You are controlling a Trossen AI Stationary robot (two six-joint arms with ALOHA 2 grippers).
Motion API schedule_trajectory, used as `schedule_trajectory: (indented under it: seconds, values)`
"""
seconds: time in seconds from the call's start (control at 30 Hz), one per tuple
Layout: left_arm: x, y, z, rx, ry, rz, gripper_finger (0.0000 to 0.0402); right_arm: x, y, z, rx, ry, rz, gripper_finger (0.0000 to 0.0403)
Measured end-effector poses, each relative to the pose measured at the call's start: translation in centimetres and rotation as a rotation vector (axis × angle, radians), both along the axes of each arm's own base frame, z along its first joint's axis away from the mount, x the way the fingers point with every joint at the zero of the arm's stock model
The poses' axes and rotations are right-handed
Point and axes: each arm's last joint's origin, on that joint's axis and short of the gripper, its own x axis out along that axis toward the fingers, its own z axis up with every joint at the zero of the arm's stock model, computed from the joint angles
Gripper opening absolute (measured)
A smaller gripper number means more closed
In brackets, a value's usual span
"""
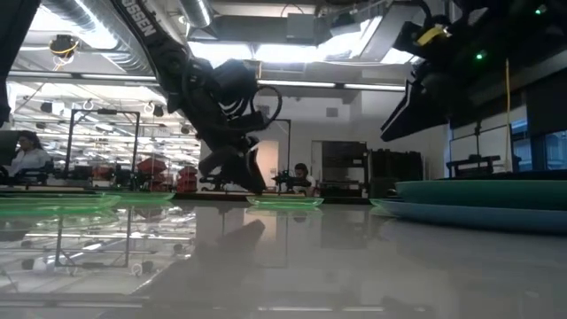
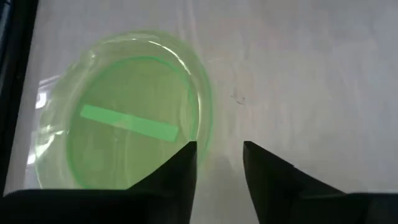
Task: Stack plastic plates
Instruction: Stack the top middle transparent green plate into the black plate
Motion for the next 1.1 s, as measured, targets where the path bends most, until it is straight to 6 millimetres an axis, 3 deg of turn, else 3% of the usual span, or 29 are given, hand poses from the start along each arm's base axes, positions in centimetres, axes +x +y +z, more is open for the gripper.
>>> schedule_trajectory:
  seconds: [0.2, 0.37, 0.7, 0.97, 1.1]
  values:
    - [0.2, 0.5, -1.0, 0.108, 0.049, 0.078, 0.0166, 0.4, -0.2, 0.3, -0.019, -0.020, 0.018, 0.0186]
    - [0.3, 0.7, -0.8, 0.100, 0.016, 0.055, 0.0163, 0.7, -0.1, 0.6, -0.049, -0.044, 0.042, 0.0186]
    - [0.4, 1.3, -2.2, 0.122, 0.045, -0.024, 0.0100, 0.9, 0.0, 0.9, -0.055, -0.073, 0.054, 0.0186]
    - [0.7, 0.7, -2.2, 0.137, 0.040, -0.045, 0.0012, 0.9, 0.0, 0.9, -0.060, -0.075, 0.059, 0.0186]
    - [1.0, 0.0, -2.2, 0.141, 0.039, -0.060, 0.0006, 1.1, -0.3, 0.9, -0.061, -0.081, 0.053, 0.0186]
